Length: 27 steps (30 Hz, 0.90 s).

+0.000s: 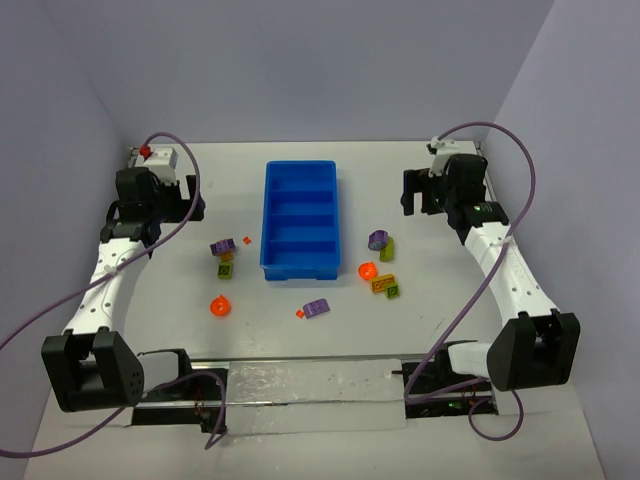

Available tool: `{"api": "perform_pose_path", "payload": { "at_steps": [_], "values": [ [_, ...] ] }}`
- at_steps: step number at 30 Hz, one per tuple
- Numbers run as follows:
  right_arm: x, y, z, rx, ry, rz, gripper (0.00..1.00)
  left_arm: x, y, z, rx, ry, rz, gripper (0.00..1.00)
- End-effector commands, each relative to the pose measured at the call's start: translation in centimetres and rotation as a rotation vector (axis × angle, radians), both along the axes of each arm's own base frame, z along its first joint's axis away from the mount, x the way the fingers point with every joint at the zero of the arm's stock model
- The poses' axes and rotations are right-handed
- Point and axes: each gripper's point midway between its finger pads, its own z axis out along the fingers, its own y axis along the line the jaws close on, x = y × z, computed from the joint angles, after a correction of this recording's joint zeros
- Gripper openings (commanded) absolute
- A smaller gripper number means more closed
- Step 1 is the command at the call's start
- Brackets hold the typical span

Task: Sort the legos into containers by color

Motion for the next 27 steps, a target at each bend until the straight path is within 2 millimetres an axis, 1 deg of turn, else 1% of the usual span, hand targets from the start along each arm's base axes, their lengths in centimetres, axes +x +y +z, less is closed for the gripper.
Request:
{"api": "perform_pose_path", "payload": {
  "at_steps": [1, 5, 10, 13, 15, 16, 17, 18, 19, 21, 24, 26, 27],
  "values": [
    [0.5, 0.5, 3.0, 0.015, -0.065, 0.013, 1.00, 0.3, -0.6, 2.6, -0.024, -0.065, -0.032, 0.99],
    [0.5, 0.7, 2.9, 0.020, -0.060, 0.023, 1.00, 0.2, -1.0, 2.8, -0.023, -0.073, -0.060, 0.99],
    [0.5, 1.1, 2.8, 0.031, -0.047, 0.046, 1.00, -0.4, -2.1, 3.6, 0.028, -0.098, -0.191, 0.99],
    [0.6, 1.4, 2.8, 0.035, -0.042, 0.061, 1.00, -0.7, -3.0, 3.7, 0.092, -0.112, -0.321, 0.99],
    [0.5, 1.4, 2.8, 0.036, -0.036, 0.065, 1.00, -0.8, -3.4, 3.4, 0.118, -0.101, -0.384, 0.99],
    [0.5, 1.6, 2.7, 0.040, -0.031, 0.074, 1.00, -0.9, -3.7, 2.8, 0.144, -0.074, -0.450, 0.99],
    [0.5, 1.7, 2.6, 0.045, -0.024, 0.082, 1.00, -1.0, -4.3, 2.9, 0.158, -0.067, -0.518, 0.98],
    [0.6, 1.9, 2.5, 0.050, -0.018, 0.088, 1.00, -1.2, -4.6, 2.6, 0.173, -0.051, -0.575, 0.98],
    [0.7, 2.1, 2.5, 0.055, -0.015, 0.096, 1.00, -1.5, -4.7, 1.8, 0.192, -0.022, -0.624, 0.99],
    [0.8, 2.4, 2.0, 0.065, 0.005, 0.111, 1.00, -2.5, -4.7, -0.8, 0.243, 0.069, -0.756, 0.99],
    [0.9, 2.6, 2.0, 0.066, 0.016, 0.123, 1.00, -2.3, -4.5, -2.3, 0.284, 0.120, -0.843, 0.95],
    [1.0, 2.7, 1.9, 0.067, 0.020, 0.128, 1.00, -2.1, -4.2, -3.0, 0.309, 0.134, -0.867, 0.94],
    [1.0, 2.7, 1.8, 0.068, 0.028, 0.132, 1.00, -1.9, -4.0, -3.8, 0.333, 0.152, -0.884, 0.93]
  ]
}}
